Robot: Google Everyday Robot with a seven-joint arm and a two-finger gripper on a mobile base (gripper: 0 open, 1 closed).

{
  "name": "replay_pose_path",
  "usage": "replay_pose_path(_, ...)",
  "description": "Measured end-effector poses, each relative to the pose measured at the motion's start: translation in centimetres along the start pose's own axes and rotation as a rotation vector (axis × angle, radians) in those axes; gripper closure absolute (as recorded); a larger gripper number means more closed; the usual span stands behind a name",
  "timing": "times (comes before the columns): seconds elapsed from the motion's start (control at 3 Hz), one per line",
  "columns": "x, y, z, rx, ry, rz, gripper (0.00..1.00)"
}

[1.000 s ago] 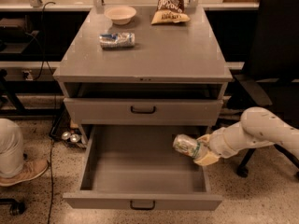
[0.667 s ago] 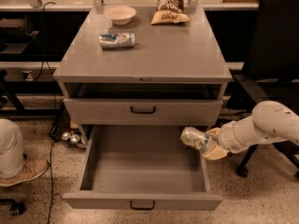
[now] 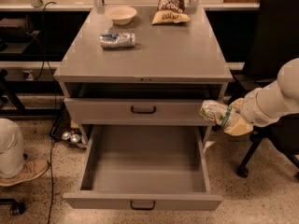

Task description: Pick 7up can from middle drawer and place on counter

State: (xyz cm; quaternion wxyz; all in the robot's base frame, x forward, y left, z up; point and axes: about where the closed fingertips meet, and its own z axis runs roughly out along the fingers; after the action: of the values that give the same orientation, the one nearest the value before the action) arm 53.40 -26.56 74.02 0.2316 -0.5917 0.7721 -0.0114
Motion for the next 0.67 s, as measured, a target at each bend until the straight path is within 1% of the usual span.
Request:
replay_pose_path(0.33, -0.1, -0.1, -0.3, 0.003, -0.009, 0.007, 1.00)
replay_pose_path(0.67, -0.8, -1.7, -4.4, 0.040, -0.025, 0.032, 1.00)
